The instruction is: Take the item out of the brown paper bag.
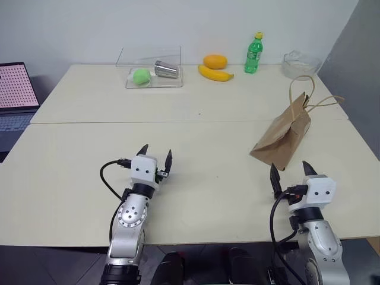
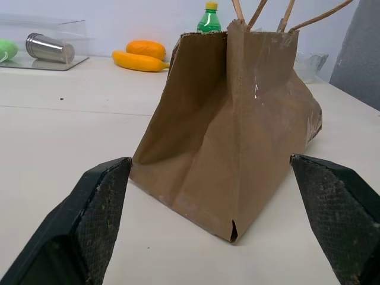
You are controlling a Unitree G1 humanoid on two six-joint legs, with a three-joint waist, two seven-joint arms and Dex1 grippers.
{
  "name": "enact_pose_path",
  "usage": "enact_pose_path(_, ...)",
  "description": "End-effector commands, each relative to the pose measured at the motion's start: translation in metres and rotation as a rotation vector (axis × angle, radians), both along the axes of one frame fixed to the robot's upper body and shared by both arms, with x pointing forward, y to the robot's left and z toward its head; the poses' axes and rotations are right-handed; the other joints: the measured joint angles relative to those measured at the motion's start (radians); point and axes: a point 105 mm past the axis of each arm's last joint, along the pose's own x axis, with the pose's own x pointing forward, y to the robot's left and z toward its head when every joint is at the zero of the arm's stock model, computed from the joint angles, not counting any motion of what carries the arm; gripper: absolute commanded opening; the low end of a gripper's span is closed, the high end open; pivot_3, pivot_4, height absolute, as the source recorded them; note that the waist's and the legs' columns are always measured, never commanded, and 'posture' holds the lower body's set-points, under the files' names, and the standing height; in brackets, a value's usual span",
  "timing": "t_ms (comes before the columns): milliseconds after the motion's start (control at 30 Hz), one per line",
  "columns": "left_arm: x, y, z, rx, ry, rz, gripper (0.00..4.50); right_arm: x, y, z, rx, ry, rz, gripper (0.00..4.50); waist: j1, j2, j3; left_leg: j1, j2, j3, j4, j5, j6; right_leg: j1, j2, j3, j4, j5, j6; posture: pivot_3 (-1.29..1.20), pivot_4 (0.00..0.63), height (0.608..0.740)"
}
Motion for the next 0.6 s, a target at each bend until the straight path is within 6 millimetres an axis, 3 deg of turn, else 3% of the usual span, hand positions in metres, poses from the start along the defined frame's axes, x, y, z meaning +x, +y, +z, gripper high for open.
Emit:
enact_pose_path(33,-0.003,-0.006,0.017,-0.006,-0.062,-0.042,3.70,-0.003,-0.003,0.011,0.002,-0.043,-0.003,4.50,0.000,0.000,0.000,0.000,0.000,0.000,0.000,0.000,0.000,0.000,0.000,0.000,0.000,0.000,0.000,0.00,0.150,0.740)
enact_pose_path(600,0.004,-0.017,0.023,0.021,-0.037,-0.121,3.70,-0.008,0.004,0.008,0.003,-0.025,0.032,4.50,0.000,0.000,0.000,0.000,0.000,0.000,0.000,0.000,0.000,0.000,0.000,0.000,0.000,0.000,0.000,0.00,0.150,0.740)
